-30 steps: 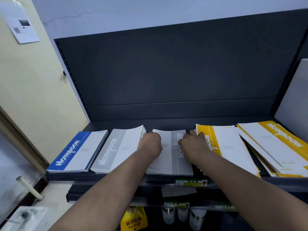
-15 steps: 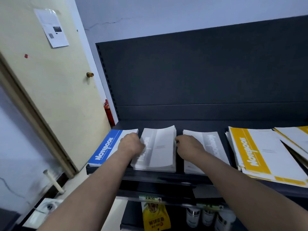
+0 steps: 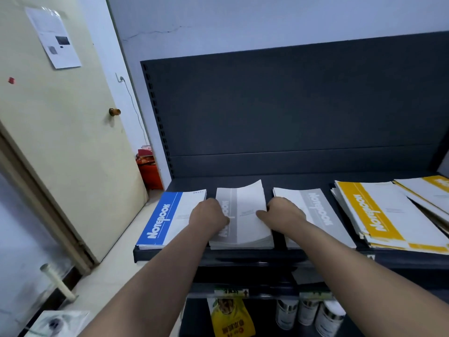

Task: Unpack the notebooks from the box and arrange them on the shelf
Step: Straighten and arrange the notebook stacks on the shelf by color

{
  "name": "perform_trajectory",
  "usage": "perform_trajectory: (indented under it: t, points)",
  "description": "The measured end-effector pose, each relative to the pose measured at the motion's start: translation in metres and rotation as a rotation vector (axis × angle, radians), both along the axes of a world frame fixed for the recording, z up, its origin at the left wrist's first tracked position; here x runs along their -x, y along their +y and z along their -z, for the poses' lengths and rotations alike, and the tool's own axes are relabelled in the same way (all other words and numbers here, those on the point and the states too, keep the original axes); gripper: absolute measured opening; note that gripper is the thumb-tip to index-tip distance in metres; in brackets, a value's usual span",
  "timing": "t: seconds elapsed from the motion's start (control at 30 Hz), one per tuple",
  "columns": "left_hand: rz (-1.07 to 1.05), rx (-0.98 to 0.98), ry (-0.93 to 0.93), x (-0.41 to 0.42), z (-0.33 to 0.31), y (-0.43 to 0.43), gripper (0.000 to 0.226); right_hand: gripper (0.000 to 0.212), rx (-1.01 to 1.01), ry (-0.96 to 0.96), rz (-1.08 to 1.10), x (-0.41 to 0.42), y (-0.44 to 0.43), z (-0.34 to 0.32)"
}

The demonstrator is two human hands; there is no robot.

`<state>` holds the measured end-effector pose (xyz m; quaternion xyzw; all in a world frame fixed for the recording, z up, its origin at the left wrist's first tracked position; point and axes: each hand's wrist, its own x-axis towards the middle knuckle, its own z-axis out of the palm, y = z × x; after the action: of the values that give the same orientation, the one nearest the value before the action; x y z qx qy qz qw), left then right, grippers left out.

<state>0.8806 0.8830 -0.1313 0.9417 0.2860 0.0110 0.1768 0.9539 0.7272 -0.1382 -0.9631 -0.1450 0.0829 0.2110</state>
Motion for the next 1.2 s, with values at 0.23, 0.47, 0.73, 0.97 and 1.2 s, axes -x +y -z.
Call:
perform_trajectory:
  t: [0.23, 0.47, 0.73, 0.97, 1.2]
  points:
    - [0.028, -0.017, -0.009, -0.001, 0.002, 0.003, 0.022, 0.028, 0.063, -0.068, 0.077, 0.005, 0.009, -0.009]
    - [0.045, -0.022, -0.033, 0.000, 0.005, 0.004, 0.020, 0.003, -0.069, 0.032, 0.109, 0.007, 0.022, -0.011]
    - [0.001, -0.007, -0.135, 0.000, -0.015, -0.002, 0.033, 0.028, -0.566, 0.122, 0.188, -0.005, 0.008, -0.015]
    - [0.078, 0.477, -0.476, -0.031, -0.041, -0.059, 0.050, 0.019, -0.562, 0.026, 0.179, -0.030, -0.072, -0.045]
    - [0.151, 0.145, -0.220, -0.066, -0.015, -0.122, 0.041, 0.027, -0.018, -0.065, 0.149, -0.053, -0.127, -0.027]
